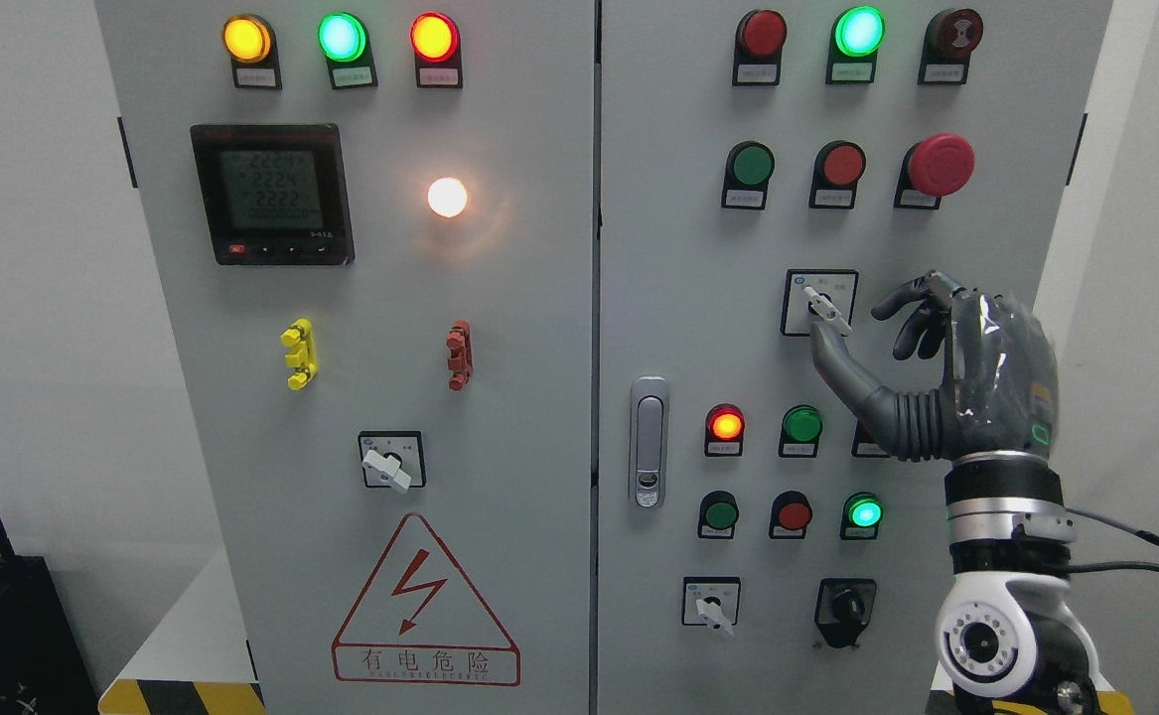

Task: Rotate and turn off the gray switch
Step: 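Close the right hand's fingers around the rotary switch knob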

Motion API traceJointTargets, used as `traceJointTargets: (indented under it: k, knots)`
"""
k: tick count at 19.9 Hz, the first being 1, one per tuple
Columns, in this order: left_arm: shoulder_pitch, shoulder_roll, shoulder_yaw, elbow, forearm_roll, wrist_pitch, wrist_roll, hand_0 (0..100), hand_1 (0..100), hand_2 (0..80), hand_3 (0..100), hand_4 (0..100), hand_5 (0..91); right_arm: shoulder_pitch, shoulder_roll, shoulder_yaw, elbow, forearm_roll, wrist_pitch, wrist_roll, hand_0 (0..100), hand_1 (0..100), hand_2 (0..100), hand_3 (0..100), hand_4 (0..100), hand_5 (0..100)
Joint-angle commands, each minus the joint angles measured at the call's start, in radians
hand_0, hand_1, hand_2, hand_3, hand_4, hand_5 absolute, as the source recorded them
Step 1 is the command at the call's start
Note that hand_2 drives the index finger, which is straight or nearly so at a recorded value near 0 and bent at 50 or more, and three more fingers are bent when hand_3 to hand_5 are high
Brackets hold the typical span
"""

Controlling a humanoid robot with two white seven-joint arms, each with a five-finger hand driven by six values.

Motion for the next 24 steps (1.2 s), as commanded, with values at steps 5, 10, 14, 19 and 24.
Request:
traceJointTargets:
  k: [5, 10, 14, 19, 24]
  knots:
    - [0.0, 0.0, -0.002, 0.014, 0.0, 0.0, -0.001, 12, 39, 0.0, 0, 0, 0.0, -0.016, 0.001, 0.031, 0.008, 0.01, 0.009, 0.004, 7, 39, 54, 85, 87, 100]
    - [0.0, 0.0, -0.002, 0.014, 0.0, 0.0, 0.001, 12, 39, 0.0, 0, 0, 0.0, -0.027, 0.001, 0.034, 0.013, 0.013, 0.019, 0.004, 7, 39, 55, 85, 87, 100]
    - [0.0, 0.0, -0.002, 0.014, 0.0, 0.0, -0.001, 12, 39, 0.0, 0, 0, 0.0, -0.027, 0.001, 0.034, 0.016, 0.013, 0.028, 0.004, 8, 41, 56, 85, 87, 100]
    - [0.0, 0.0, -0.002, 0.014, 0.0, 0.0, 0.001, 12, 39, 0.0, 0, 0, 0.0, -0.027, 0.001, 0.034, 0.017, 0.013, 0.032, 0.006, 11, 42, 57, 85, 87, 100]
    - [0.0, 0.0, -0.002, 0.014, 0.0, 0.0, 0.001, 12, 39, 0.0, 0, 0, 0.0, -0.028, 0.001, 0.034, 0.028, 0.015, 0.032, 0.006, 13, 42, 58, 86, 87, 100]
